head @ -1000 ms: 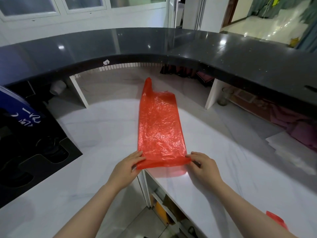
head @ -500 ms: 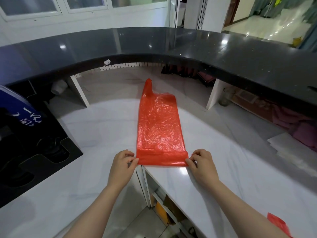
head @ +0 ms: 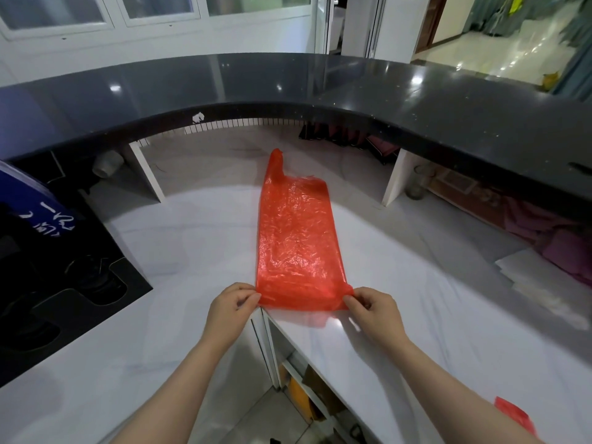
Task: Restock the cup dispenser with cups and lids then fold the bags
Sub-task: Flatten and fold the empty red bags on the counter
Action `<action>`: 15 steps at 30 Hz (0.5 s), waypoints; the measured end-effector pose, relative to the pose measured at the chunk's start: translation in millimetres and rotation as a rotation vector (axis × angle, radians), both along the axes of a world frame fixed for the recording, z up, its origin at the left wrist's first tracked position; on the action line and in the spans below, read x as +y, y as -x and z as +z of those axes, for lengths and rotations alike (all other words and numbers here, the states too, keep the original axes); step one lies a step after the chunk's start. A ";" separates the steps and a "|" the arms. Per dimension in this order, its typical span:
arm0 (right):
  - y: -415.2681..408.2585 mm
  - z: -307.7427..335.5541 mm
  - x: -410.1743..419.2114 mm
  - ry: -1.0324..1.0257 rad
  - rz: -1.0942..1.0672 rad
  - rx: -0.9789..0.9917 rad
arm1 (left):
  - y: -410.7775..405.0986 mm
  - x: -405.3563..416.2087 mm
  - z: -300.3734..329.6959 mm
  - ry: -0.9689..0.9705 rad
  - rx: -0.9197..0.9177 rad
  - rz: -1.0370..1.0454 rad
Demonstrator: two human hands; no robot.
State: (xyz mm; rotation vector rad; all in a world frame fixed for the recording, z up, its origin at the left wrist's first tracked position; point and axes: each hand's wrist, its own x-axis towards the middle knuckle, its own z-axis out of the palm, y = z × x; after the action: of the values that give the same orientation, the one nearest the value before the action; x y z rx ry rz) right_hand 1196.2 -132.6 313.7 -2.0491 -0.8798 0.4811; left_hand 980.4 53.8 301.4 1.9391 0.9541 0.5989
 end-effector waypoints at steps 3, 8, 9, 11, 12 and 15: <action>-1.7 -3.2 3.6 0.025 -0.019 -0.004 | -3.7 -2.2 5.5 0.023 -0.078 0.055; -4.7 -8.5 6.2 0.061 -0.044 -0.037 | 2.7 -2.3 1.6 0.109 -0.001 0.085; -5.1 -8.2 7.6 0.071 -0.045 -0.045 | 2.1 -2.7 1.9 0.119 0.017 0.105; -5.7 -6.4 11.0 0.085 -0.054 -0.056 | -0.7 -4.4 3.8 0.121 0.037 0.141; -6.1 -5.6 13.2 0.100 -0.058 -0.067 | -2.2 -5.6 4.6 0.098 0.053 0.147; -5.8 -3.2 21.1 0.180 -0.075 -0.095 | -3.2 -9.1 6.5 0.045 0.112 0.140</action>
State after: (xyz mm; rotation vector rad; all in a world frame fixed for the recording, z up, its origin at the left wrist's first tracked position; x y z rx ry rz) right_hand 1202.0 -111.5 310.5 -2.2765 -0.8378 0.4385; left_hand 983.7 44.7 307.9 1.8926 1.1714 0.5481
